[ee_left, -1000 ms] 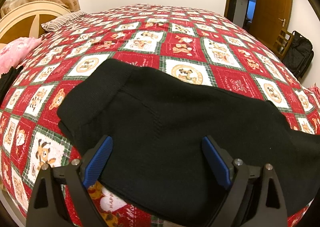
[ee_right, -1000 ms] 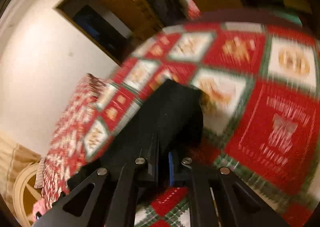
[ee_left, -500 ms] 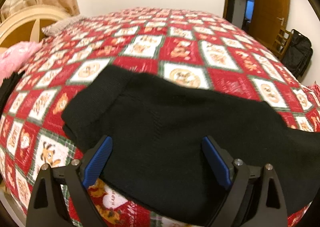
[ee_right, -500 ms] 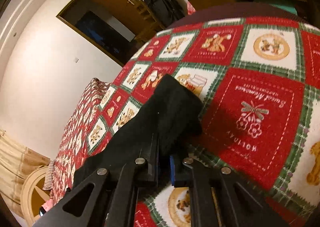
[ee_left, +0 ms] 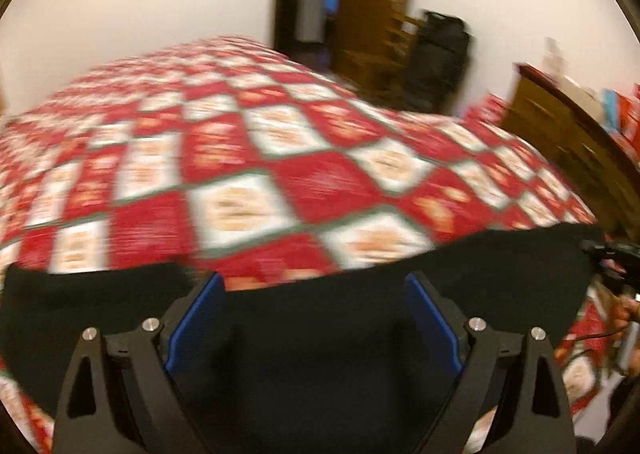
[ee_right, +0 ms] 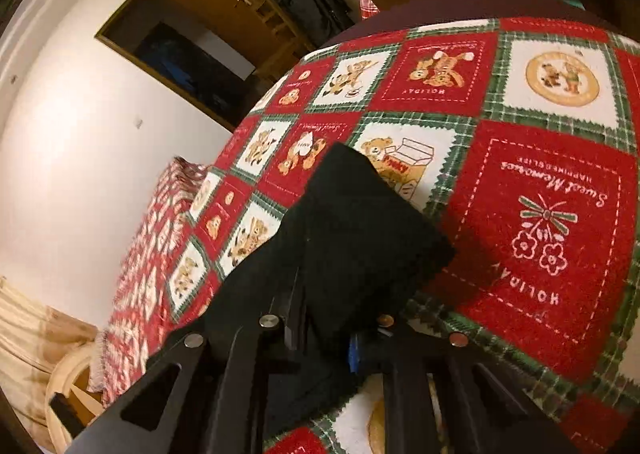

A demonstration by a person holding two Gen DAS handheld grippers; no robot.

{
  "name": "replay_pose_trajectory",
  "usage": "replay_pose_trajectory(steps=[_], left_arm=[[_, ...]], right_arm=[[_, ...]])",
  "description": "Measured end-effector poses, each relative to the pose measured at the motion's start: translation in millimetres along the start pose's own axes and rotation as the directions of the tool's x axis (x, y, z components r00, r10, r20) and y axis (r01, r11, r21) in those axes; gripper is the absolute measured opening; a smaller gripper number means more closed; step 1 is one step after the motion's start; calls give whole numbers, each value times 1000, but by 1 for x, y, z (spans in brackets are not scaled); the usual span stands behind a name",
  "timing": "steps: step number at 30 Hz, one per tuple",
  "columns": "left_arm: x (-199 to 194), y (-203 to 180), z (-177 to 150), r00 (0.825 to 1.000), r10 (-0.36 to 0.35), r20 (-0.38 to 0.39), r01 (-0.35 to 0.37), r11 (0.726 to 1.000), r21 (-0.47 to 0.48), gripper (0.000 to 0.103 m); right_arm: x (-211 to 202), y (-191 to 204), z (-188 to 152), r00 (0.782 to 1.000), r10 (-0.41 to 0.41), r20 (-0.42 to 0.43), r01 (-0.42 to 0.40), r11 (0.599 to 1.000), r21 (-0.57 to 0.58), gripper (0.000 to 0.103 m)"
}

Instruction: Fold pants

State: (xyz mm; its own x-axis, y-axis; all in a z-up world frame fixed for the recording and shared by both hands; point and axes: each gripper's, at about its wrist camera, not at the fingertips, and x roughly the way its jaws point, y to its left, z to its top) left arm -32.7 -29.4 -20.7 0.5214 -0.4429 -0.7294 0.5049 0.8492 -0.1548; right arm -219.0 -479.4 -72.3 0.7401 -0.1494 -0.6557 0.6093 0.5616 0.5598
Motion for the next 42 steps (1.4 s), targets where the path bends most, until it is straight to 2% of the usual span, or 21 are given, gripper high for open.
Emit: replay_pose_trajectory(steps=[3,5,7,9,12,13,17,20,22,24,27,29,31,33,35,37,38,39,40,41,42], left_arm=[[17,-41,4,999,-30,-18,32,996,87,94],[27,-65,5,999,-43,-30,46,990,135,94],[42,-78,4,999,-10,-41,17,983,183,94],[61,-73,3,993,53,-102,-35,985,170,94],[61,-51,8,991,-11,-131,19,998,56,94],[57,-44,11,992,-5,-125,10,999,37,94],[22,-12,22,999,7,-46,-7,1000,-16,94],[-6,20,23,998,61,24,-59,996,-71,94],[-20,42,17,994,94,50,-88,990,-113,94],[-23,60,9,993,107,52,-98,984,-149,94],[-21,82,-8,992,124,28,-117,975,-190,94],[-16,91,-20,990,141,1,-137,969,-205,94],[-15,100,-30,988,154,-17,-154,963,-220,94],[-17,107,-36,987,159,-16,-159,961,-228,94],[-19,111,-38,986,168,-7,-165,960,-225,94],[-21,113,-36,986,169,-1,-165,960,-226,94],[-22,113,-36,986,167,1,-163,960,-226,94],[-22,113,-35,986,165,3,-160,962,-223,94],[-23,112,-33,987,163,6,-158,964,-216,94],[-23,110,-32,987,163,10,-158,966,-207,94],[-24,108,-31,987,162,13,-156,968,-198,94]], right_arm=[[-8,13,-1,999,-30,28,32,996,-80,9],[-24,39,-3,996,-25,83,40,984,-175,9],[-39,67,-6,992,-7,124,42,959,-280,9],[-54,108,-17,988,34,148,31,910,-413,9],[-64,169,-40,982,98,161,14,817,-577,9],[-65,187,-48,980,119,158,5,785,-619,9],[-56,247,-99,979,177,103,-36,646,-762,9],[-34,275,-160,983,169,68,-24,493,-870,9],[-15,284,-196,987,157,44,-26,417,-909,9],[2,287,-239,988,152,38,-13,319,-948,9],[34,287,-302,989,121,83,68,122,-990,9],[53,280,-334,991,80,106,105,20,-994,10],[61,275,-349,991,51,124,126,-38,-991,10],[61,274,-353,988,49,144,147,-66,-987,13],[59,276,-350,990,47,132,135,-55,-989,20],[58,278,-347,993,39,108,110,-45,-993,22],[54,280,-346,996,41,78,80,-40,-996,27],[52,284,-345,998,46,33,34,-30,-999,37],[45,287,-343,998,56,-32,-32,-8,-999,43],[35,289,-332,988,77,-133,-137,45,-990,53],[27,290,-322,975,99,-201,-210,89,-974,55]])
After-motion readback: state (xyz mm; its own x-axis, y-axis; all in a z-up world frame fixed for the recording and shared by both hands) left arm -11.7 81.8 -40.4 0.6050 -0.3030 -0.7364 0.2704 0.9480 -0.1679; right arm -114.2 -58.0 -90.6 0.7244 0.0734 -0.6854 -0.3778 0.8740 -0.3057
